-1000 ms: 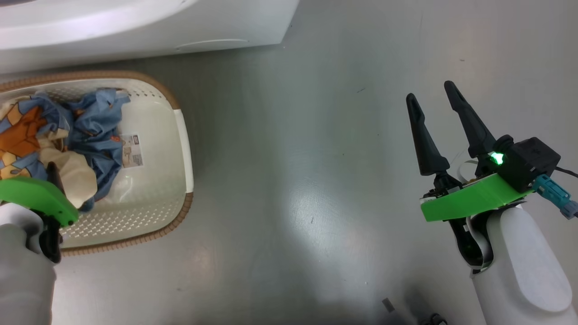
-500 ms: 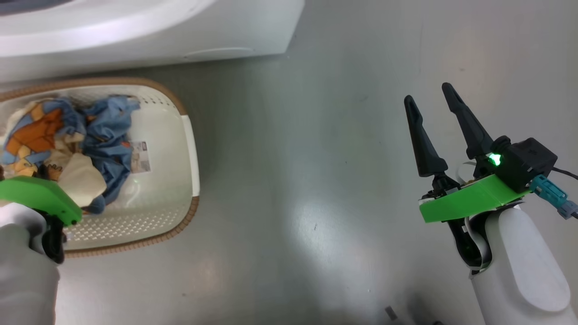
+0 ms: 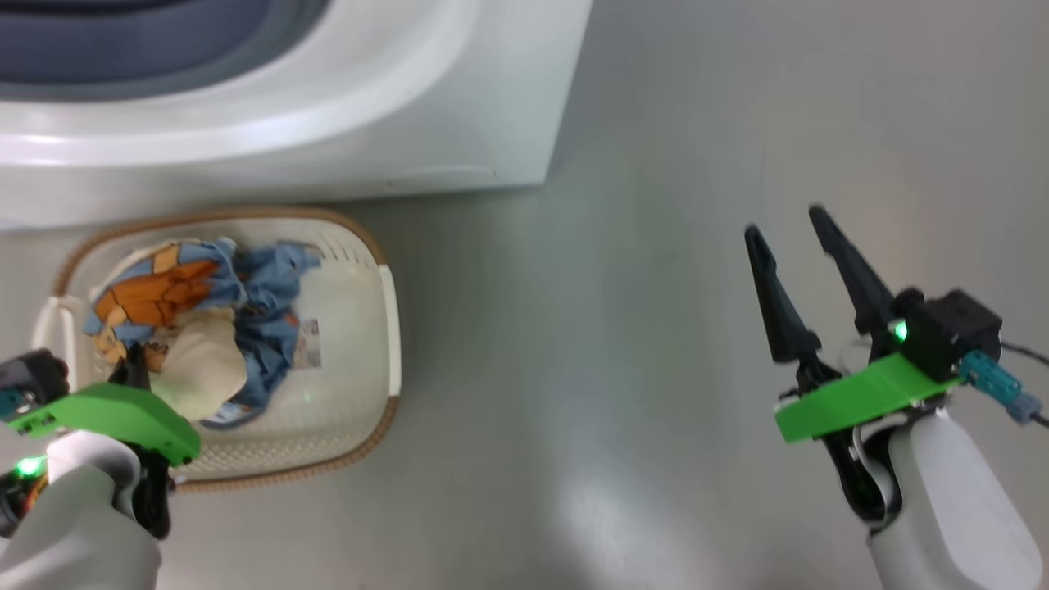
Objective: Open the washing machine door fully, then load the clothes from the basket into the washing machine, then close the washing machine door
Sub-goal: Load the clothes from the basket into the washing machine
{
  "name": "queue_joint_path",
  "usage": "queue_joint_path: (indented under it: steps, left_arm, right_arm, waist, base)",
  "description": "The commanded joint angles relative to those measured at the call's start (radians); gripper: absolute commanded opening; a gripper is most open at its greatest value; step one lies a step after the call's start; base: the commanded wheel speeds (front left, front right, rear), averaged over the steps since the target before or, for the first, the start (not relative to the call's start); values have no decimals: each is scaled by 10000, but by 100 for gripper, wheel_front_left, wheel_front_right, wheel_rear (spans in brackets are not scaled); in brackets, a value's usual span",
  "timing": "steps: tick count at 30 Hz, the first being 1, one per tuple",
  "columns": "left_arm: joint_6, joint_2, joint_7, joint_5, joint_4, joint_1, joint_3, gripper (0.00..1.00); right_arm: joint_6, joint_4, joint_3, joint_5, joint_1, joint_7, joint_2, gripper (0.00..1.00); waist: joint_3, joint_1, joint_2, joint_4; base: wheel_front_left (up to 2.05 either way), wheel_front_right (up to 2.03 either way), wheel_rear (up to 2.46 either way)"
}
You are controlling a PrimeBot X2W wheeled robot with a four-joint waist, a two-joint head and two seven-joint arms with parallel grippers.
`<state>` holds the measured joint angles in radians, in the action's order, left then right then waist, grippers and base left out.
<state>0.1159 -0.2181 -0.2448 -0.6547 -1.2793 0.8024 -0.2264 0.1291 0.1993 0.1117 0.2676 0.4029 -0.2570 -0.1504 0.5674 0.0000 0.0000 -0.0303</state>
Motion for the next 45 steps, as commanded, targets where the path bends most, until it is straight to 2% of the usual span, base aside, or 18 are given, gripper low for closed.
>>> queue_joint_path:
  steps: [1,12,23,37,45]
  left_arm:
    - [62,-463,-153,-40,213,-415,205,0]
    - [126,-438,-168,942,3214,-2386,1300,0]
    - [144,98,-169,2321,6588,-4736,2616,0]
    - [146,787,-169,2969,10587,-7785,3712,0]
    - [147,1060,-170,3061,11640,-8506,3840,0]
  right_arm:
    - [16,-150,115,160,-461,-48,-23,100]
    - [16,78,-17,416,-1528,-48,-347,100]
    - [16,55,-327,652,-2620,-48,-592,100]
    - [16,-198,-710,750,-3646,-48,-641,100]
    - [16,-251,-776,752,-3763,-48,-632,100]
  waist:
    - [-882,0,0,273]
    - [-2696,0,0,501]
    - [-3962,0,0,568]
    - [-4654,0,0,392]
    - [-4643,0,0,352]
  base:
    - [0,0,0]
    - [0,0,0]
    - [0,0,0]
    - [0,0,0]
    - [0,0,0]
